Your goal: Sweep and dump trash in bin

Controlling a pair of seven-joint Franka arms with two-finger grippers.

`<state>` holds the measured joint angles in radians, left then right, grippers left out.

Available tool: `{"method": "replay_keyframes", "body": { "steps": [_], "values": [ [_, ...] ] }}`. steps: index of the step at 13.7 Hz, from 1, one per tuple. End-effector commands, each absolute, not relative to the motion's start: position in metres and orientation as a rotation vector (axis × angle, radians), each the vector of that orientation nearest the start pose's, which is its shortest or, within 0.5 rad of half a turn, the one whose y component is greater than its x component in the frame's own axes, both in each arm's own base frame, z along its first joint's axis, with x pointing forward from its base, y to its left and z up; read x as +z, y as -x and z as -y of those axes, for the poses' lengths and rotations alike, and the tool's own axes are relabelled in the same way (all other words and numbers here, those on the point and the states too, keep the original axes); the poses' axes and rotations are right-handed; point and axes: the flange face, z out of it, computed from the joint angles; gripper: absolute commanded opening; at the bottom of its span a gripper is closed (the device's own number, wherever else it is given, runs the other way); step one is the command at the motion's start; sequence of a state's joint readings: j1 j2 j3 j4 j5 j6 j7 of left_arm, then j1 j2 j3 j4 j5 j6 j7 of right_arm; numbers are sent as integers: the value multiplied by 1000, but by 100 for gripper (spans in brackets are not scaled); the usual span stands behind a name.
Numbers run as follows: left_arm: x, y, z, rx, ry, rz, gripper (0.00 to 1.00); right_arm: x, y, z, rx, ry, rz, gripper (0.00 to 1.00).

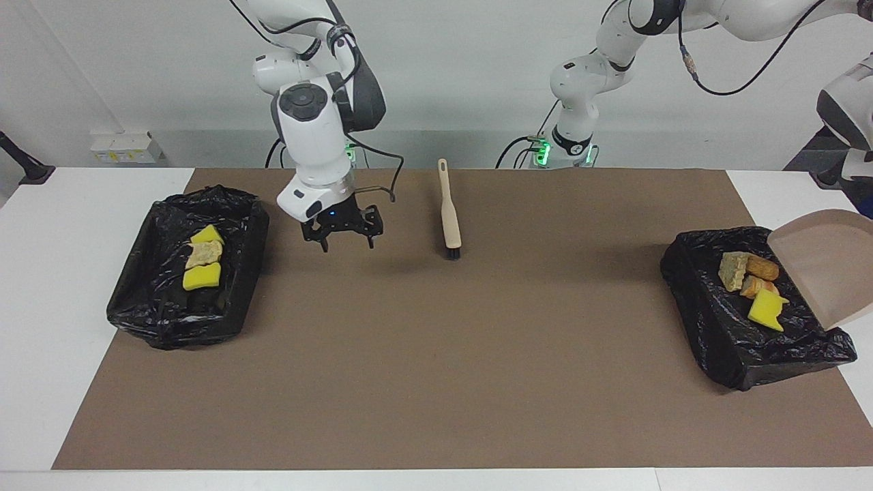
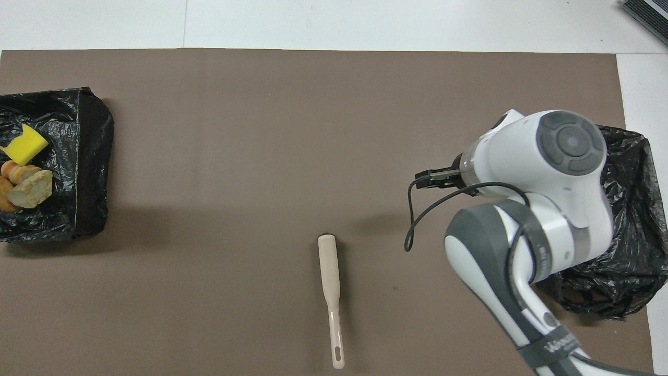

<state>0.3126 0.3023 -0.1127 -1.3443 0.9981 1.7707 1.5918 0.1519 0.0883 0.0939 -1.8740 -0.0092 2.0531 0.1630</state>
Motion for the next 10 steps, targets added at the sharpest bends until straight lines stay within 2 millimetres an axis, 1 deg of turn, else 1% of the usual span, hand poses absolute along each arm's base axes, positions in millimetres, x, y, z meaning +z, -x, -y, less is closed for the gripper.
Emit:
{"method": "replay_keyframes", "body": {
  "steps": [1, 2, 3, 4, 5, 6, 7, 8, 9, 10],
  "values": [
    [629, -626, -198, 879, 1573, -1545, 0, 504, -588, -105, -228, 3189, 187, 100],
    [640, -624, -194, 878, 1553, -1530, 0, 515, -586, -93, -241, 3211, 171, 100],
    [644, -622, -193, 877, 1553, -1524, 0, 531, -583, -76, -260, 3217, 131, 100],
    [648, -621, -186, 872, 1548, -1524, 0, 545, -580, -56, -266, 3222, 98, 100],
    [648, -623, -174, 861, 1536, -1536, 0, 559, -575, -45, -286, 3218, 103, 100],
    [647, -623, -170, 864, 1539, -1544, 0, 573, -567, -39, -274, 3218, 101, 100],
    [646, -625, -160, 852, 1537, -1563, 0, 586, -559, -35, -264, 3223, 92, 100],
    [646, -626, -158, 842, 1538, -1572, 0, 603, -551, -25, -255, 3228, 60, 100],
    [644, -627, -148, 827, 1550, -1591, 0, 616, -545, -17, -227, 3232, 45, 100],
    [643, -629, -133, 813, 1563, -1615, 0, 630, -540, -13, -191, 3238, 57, 100]
  ]
}}
